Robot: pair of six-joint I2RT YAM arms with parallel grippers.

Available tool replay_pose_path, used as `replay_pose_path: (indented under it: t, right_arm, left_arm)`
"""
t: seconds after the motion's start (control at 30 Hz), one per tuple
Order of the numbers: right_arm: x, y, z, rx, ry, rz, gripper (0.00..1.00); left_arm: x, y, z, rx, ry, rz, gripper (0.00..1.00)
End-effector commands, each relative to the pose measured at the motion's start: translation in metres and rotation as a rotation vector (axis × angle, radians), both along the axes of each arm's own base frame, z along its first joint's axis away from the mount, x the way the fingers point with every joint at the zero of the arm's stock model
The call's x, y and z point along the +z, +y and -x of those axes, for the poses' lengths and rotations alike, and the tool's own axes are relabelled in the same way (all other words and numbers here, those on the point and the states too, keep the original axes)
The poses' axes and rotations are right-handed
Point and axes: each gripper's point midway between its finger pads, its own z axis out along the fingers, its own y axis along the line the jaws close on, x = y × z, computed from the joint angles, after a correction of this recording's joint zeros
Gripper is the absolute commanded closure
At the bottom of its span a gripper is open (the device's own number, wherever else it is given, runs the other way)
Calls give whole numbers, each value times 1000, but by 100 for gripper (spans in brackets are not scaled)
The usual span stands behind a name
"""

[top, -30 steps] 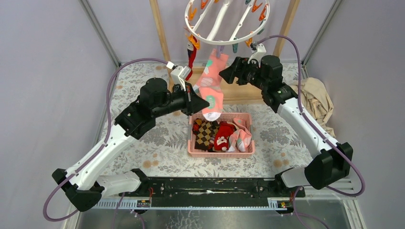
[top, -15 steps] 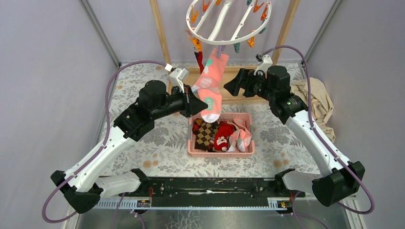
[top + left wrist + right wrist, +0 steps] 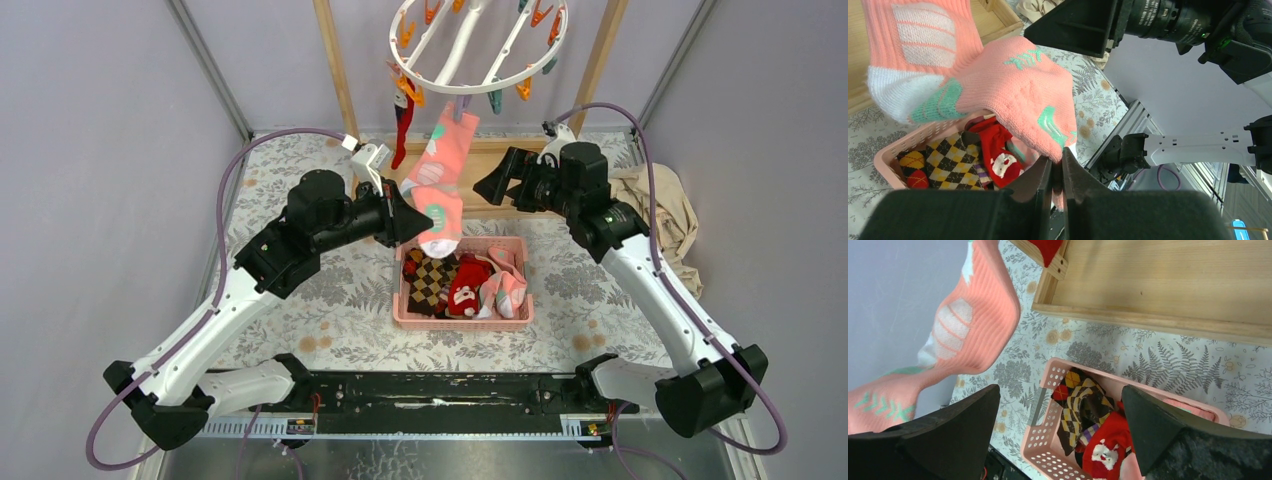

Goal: Remove the socks clipped to the hanger
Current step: Remove the sock from the hanger.

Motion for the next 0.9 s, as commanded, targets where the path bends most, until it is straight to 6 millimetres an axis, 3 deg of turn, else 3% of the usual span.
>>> replay_pose_path:
  t: [0.0,0.27,0.53,0.87]
  right_arm:
    - [50,1,15,23,-114,-106,0]
    - [68,-13,29,7,-225,-75,0]
    - [104,3,47,169,-336,-98,1]
    - [140,16,37,215,-379,-144,4]
  left_arm:
    - [3,6,2,17,-5,1,84]
    - [3,5,2,14,-8,0,84]
    - [1,4,0,11,-4,-6,84]
    - [-4,2,-2,9,2,-16,84]
